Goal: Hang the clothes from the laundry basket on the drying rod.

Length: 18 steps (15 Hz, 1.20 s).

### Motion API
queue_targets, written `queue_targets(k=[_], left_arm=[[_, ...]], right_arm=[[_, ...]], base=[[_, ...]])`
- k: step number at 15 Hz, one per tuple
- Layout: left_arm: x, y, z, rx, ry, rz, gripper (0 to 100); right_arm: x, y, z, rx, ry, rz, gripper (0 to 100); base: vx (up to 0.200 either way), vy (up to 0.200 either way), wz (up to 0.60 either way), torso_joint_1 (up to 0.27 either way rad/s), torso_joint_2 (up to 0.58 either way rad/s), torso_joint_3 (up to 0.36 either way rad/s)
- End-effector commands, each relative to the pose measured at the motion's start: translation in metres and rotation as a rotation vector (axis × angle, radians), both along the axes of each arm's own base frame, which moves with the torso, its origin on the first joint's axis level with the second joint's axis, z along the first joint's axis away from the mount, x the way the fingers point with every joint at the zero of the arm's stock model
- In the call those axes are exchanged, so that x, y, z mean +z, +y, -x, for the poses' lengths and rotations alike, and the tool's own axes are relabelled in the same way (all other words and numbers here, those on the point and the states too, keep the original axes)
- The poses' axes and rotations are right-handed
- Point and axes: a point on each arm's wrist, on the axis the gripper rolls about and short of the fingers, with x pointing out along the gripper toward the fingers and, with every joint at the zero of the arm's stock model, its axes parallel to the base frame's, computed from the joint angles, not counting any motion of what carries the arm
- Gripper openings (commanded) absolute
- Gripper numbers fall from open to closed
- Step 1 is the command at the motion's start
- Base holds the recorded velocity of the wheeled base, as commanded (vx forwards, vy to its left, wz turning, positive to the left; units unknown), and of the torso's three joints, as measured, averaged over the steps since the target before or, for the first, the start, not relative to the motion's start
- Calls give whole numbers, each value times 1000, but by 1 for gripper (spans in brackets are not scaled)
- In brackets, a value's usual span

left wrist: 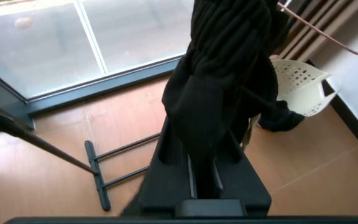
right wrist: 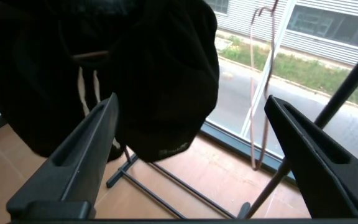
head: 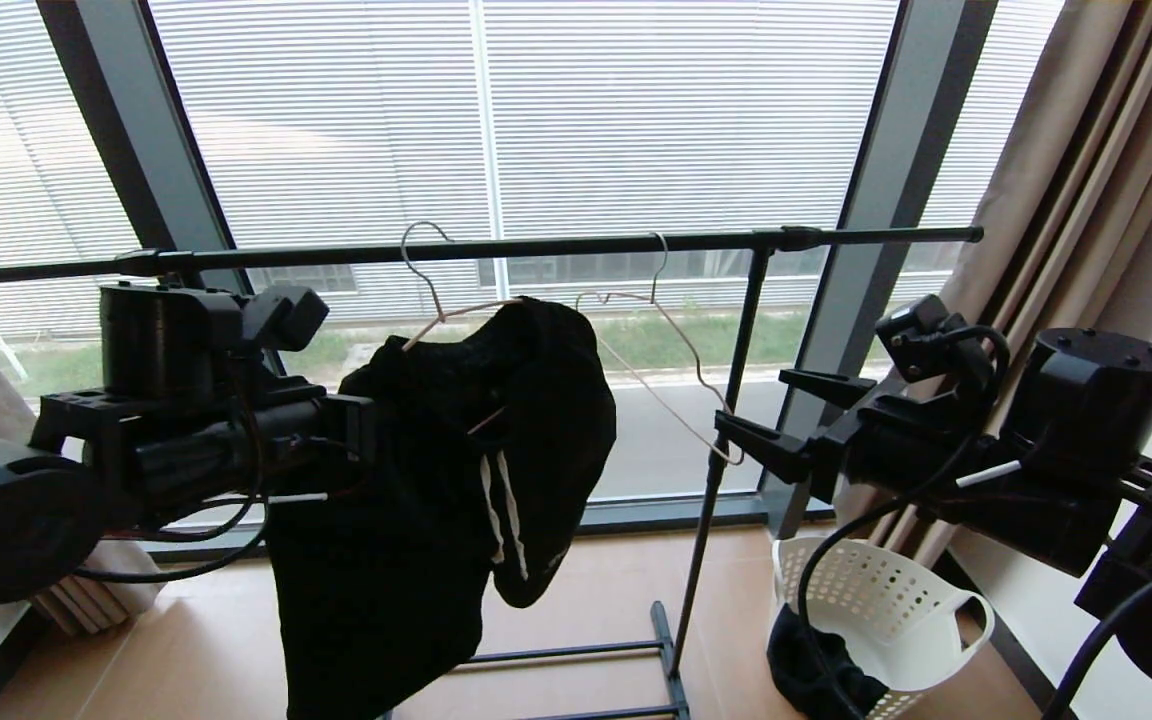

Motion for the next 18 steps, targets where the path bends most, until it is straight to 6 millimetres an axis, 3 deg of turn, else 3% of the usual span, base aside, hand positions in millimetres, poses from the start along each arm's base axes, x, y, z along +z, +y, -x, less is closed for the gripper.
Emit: queue_targets(k=[1,6,12,18], left_arm=[[-15,-6,-17,17,37,-13,0],[-25,-8,-39,108,-69,-11,0],[-29,-5,-46,145,-72,-20,0],[-37,-6,-69,216,-83,-45,0]], right_arm=[[1,0,0,1,-5,-2,100],[6,2,-4,1,-24,-10,100],[5,2,-5,1,-21,-7,100],[0,3,-7,0,-8,2,100]], base=[[0,0,0,0,0,0],[0,0,0,0,0,0],[0,0,0,0,0,0],[0,0,0,0,0,0]])
